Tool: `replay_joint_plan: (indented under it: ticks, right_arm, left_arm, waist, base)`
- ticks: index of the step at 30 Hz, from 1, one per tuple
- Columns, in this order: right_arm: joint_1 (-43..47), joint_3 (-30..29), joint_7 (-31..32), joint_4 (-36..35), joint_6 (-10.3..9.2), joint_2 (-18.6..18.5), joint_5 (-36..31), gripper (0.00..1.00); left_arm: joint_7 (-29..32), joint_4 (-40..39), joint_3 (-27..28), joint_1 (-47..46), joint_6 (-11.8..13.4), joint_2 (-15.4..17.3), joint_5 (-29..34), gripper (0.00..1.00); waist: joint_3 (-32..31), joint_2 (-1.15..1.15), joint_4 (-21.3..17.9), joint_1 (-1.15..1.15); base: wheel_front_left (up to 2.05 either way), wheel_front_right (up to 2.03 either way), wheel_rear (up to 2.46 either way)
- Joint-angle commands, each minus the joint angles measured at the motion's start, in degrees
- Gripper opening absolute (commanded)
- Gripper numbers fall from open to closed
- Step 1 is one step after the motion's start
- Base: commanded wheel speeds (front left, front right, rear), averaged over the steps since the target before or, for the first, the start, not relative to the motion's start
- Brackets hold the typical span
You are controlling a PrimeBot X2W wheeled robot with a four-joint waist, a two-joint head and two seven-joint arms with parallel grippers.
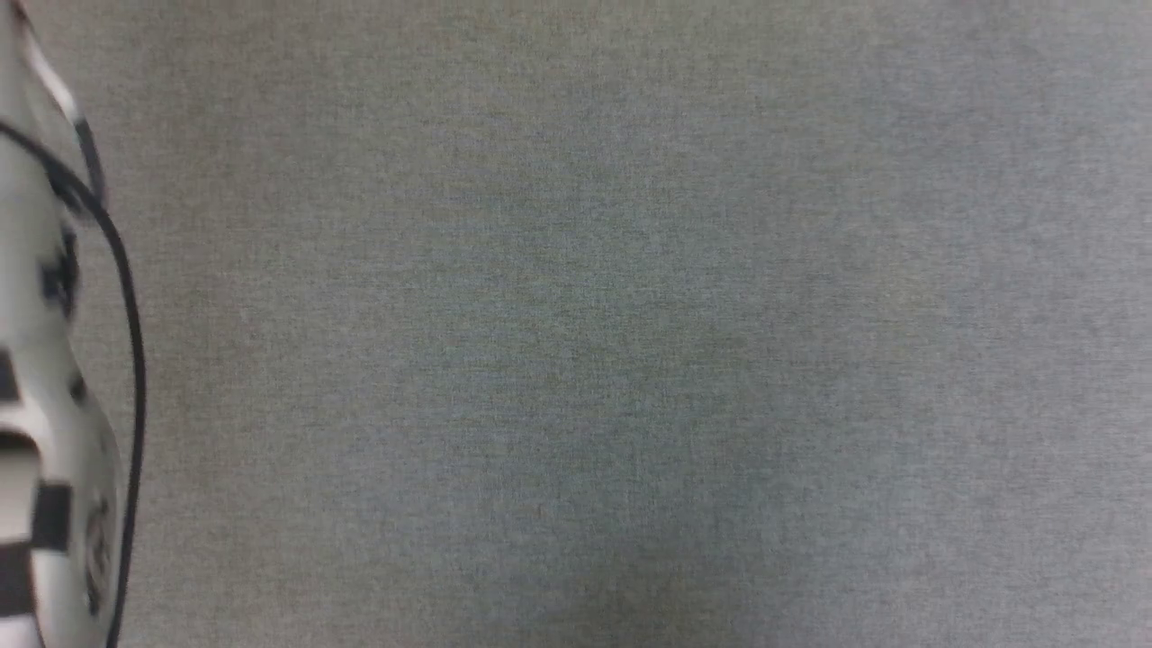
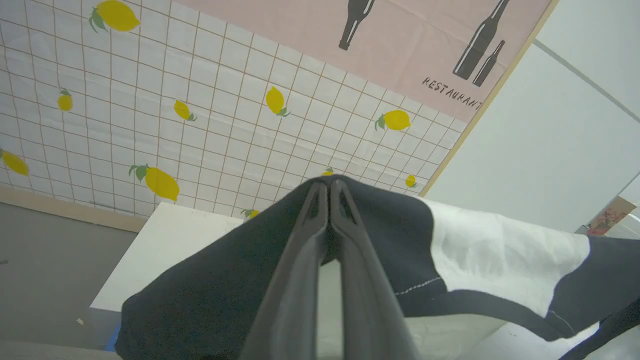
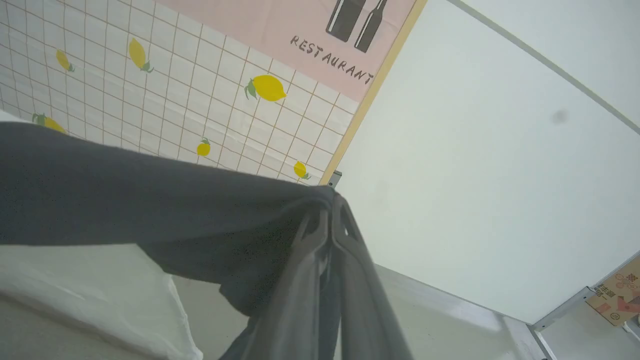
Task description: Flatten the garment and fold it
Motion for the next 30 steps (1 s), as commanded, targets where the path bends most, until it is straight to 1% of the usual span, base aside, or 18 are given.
replay_joint_plan:
  ticks: [1,7,9,12,15,19,22,26,30]
  right_arm:
    - [3.05,0.54,-0.99,0.48,-0.11,-0.67,1.46,0.00]
    - [14.34,3.17,-2.61,0.84,-0.11,-2.80,6.82,0.00]
    - [20.02,3.47,-1.79,-0.18,-0.11,-3.78,9.32,0.00]
    - [28.97,2.98,0.90,-3.42,-0.11,-4.80,12.43,0.00]
    - [41.59,1.88,6.61,-10.02,-0.11,-4.86,15.14,0.00]
    - [56.28,-1.04,14.08,-19.64,-0.11,-3.38,17.01,0.00]
    - [66.16,-4.26,18.78,-27.14,-0.11,-1.05,16.57,0.00]
    - [75.70,-7.80,23.19,-35.22,-0.11,2.61,15.43,0.00]
    - [82.67,-10.65,26.70,-40.79,-0.11,5.54,13.87,0.00]
  left_arm:
    - [0.32,-0.07,-0.32,3.24,-0.69,1.19,0.74,0.00]
    - [1.65,-2.89,-2.46,16.94,-1.88,3.19,1.49,0.00]
    - [2.28,-5.57,-3.44,23.82,-1.92,3.32,1.45,0.00]
    - [3.90,-10.46,-4.18,33.81,-1.30,2.88,0.16,0.00]
    - [6.55,-17.03,-4.53,46.12,0.26,3.01,-1.66,0.00]
    - [9.92,-24.16,-4.42,60.16,3.10,3.36,-3.96,0.00]
    - [11.72,-28.45,-4.25,68.98,5.17,2.97,-5.85,0.00]
    - [12.67,-32.36,-3.92,77.35,7.35,2.07,-7.76,0.00]
    - [13.81,-34.59,-4.41,83.14,8.42,1.72,-8.90,0.00]
  waist:
    - [-1.89,0.44,-0.19,-0.01]
    - [-7.02,0.44,0.18,-0.01]
    - [-9.81,0.44,0.50,-0.01]
    - [-13.32,0.44,0.83,-0.01]
    - [-16.60,0.44,0.78,-0.01]
    - [-19.07,0.44,0.21,-0.01]
    - [-20.55,0.44,0.01,-0.01]
    - [-22.22,0.44,-0.11,-0.01]
    - [-23.71,0.44,0.30,-0.01]
  base:
    - [0.00,0.00,0.00]
    - [0.00,0.00,0.00]
    - [0.00,0.00,0.00]
    - [0.00,0.00,0.00]
    - [0.00,0.00,0.00]
    - [0.00,0.00,0.00]
    - [0.00,0.00,0.00]
    - [0.00,0.00,0.00]
    - [0.00,0.00,0.00]
